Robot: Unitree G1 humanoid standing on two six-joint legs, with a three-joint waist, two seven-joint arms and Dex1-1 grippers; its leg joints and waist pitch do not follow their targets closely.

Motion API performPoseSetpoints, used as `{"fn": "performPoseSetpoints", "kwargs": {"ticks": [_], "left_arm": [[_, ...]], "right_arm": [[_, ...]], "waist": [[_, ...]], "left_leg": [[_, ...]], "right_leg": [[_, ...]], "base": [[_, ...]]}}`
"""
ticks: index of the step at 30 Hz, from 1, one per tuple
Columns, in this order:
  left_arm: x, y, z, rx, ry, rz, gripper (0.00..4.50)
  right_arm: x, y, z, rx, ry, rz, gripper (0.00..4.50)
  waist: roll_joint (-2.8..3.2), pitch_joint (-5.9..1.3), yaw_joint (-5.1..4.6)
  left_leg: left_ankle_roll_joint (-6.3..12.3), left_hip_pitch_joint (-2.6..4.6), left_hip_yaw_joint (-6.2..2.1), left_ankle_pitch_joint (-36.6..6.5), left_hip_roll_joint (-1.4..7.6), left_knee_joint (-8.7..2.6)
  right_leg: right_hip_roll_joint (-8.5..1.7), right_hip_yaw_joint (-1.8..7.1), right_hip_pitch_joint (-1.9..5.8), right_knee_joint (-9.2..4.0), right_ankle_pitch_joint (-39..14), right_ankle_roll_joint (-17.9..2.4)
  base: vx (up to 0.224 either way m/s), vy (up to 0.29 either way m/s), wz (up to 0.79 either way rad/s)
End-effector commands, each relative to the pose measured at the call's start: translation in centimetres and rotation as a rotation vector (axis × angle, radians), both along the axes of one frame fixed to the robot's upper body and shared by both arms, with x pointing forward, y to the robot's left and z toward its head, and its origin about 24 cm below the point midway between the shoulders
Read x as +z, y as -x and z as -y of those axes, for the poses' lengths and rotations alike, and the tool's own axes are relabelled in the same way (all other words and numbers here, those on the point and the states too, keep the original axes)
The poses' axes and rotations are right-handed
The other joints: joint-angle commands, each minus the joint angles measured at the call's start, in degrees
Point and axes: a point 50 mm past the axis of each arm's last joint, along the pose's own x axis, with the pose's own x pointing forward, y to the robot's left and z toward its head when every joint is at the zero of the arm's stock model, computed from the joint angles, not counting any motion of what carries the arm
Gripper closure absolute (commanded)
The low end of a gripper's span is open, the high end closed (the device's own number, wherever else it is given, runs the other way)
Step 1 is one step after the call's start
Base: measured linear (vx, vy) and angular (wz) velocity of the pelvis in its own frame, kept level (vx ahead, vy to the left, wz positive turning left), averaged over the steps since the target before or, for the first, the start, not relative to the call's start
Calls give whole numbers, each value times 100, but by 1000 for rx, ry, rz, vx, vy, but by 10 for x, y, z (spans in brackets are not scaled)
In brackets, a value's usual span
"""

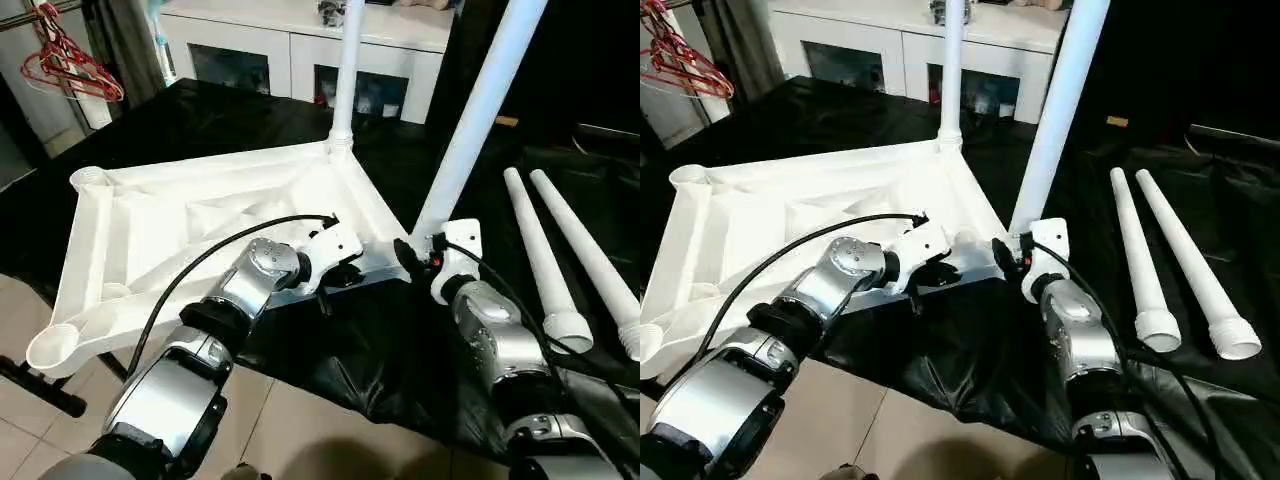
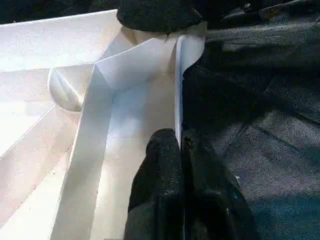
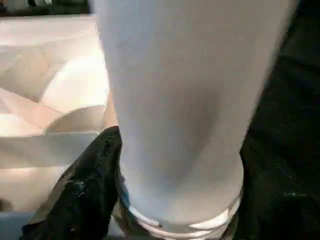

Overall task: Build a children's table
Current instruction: Rotate leg to tighten

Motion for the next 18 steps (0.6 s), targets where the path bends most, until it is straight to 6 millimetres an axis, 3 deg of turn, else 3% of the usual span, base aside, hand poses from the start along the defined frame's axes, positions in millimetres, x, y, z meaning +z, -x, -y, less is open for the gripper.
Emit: {"fn": "performPoseSetpoints", "kwargs": {"ticks": [1,4,7,12,15,18], "left_arm": [[4,5,21,-59,29,26,450],[2,7,12,-106,24,25,450],[2,11,4,-162,39,3,450],[4,14,-15,-222,41,-53,450],[5,15,-24,-259,34,-71,450],[7,19,-33,-318,29,-101,450]], "right_arm": [[-8,5,-39,160,-80,-53,84],[-1,4,-31,254,-55,-20,56],[3,9,-20,372,-28,-2,56],[9,21,3,593,54,-10,56],[9,27,14,687,118,-19,56],[12,33,21,780,96,-34,56]], "waist": [[-1,-322,-28],[-6,-327,-30],[-27,-357,-33],[-31,-415,32],[-39,-393,66],[-62,-371,76]], "left_leg": [[62,126,-128,-2060,241,-493],[91,105,-125,-1976,237,-493],[211,66,-114,-1681,248,-470],[542,47,-71,-906,263,-386],[620,44,-49,-926,266,-372],[575,60,-50,-1123,286,-392]], "right_leg": [[-451,256,185,-604,-2152,-939],[-452,258,208,-585,-2069,-973],[-457,266,259,-532,-1581,-1091],[-428,247,297,-373,-332,-1459],[-427,239,295,-367,-295,-1530],[-437,237,286,-402,-743,-1486]], "base": [[0,0,0],[0,0,0],[0,0,0],[0,0,0],[0,0,0],[0,0,0]]}}
